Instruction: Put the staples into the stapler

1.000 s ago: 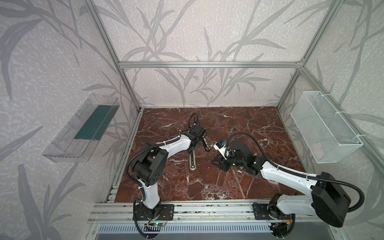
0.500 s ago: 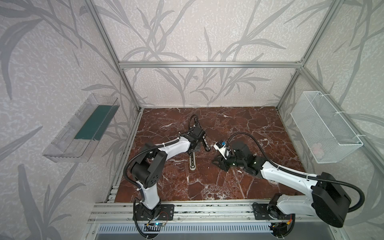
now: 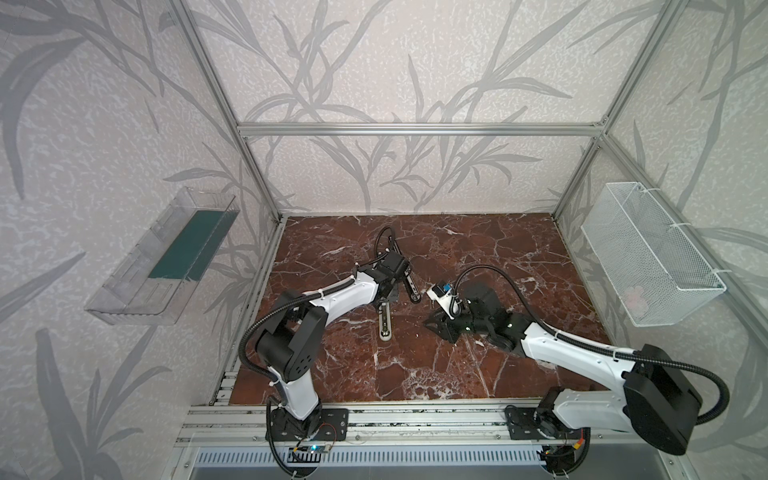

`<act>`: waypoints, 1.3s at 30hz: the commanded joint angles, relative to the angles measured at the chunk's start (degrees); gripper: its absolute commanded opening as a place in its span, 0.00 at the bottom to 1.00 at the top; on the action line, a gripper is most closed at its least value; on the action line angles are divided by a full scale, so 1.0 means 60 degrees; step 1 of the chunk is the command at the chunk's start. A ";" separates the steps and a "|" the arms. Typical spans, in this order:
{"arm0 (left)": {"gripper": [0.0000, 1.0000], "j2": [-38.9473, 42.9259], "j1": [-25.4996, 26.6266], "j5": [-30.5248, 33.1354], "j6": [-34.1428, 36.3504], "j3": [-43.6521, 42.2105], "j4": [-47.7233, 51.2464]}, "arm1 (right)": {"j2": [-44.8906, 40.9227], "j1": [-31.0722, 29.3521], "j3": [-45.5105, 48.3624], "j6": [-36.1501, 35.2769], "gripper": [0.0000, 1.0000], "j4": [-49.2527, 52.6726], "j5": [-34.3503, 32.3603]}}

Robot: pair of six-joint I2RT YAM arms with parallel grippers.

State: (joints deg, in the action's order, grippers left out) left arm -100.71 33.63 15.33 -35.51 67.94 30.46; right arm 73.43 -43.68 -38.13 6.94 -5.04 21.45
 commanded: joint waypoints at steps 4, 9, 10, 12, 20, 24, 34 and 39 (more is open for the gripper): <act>0.27 -0.0377 -0.0354 -0.0205 0.0174 0.0667 0.0372 | -0.0153 -0.0071 -0.0179 -0.0114 0.35 0.0093 -0.0023; 0.27 -0.0680 -0.0654 -0.0598 0.0253 0.0820 0.0375 | -0.0117 -0.0072 -0.0193 -0.0124 0.36 0.0151 0.0029; 0.27 -0.0711 -0.0702 -0.0663 0.0274 0.0846 0.0364 | -0.0084 -0.0071 -0.0180 -0.0110 0.36 0.0138 0.0000; 0.28 -0.0759 -0.0769 -0.0737 0.0337 0.0863 0.0324 | -0.0052 -0.0073 -0.0206 -0.0090 0.37 0.0108 0.0039; 0.28 -0.1071 -0.0828 -0.0965 0.0541 0.1091 0.0316 | 0.0052 -0.0068 -0.0301 -0.0100 0.37 0.0129 0.0014; 0.27 -0.1202 -0.0844 -0.0962 0.0543 0.1142 0.0372 | 0.0078 -0.0065 -0.0322 -0.0087 0.37 0.0137 -0.0018; 0.20 -0.0932 -0.0829 -0.1288 0.0324 0.0611 0.0291 | 0.0239 -0.0068 -0.0382 -0.0091 0.37 0.0078 0.0024; 0.19 -0.0893 -0.0815 -0.1347 0.0308 0.0421 0.0314 | 0.0252 -0.0073 -0.0404 -0.0088 0.37 0.0063 0.0007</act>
State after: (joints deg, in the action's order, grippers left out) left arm -107.18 28.64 7.16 -33.08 71.55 30.74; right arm 74.63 -43.68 -38.54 6.81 -4.67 21.45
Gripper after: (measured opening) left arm 0.194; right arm 0.367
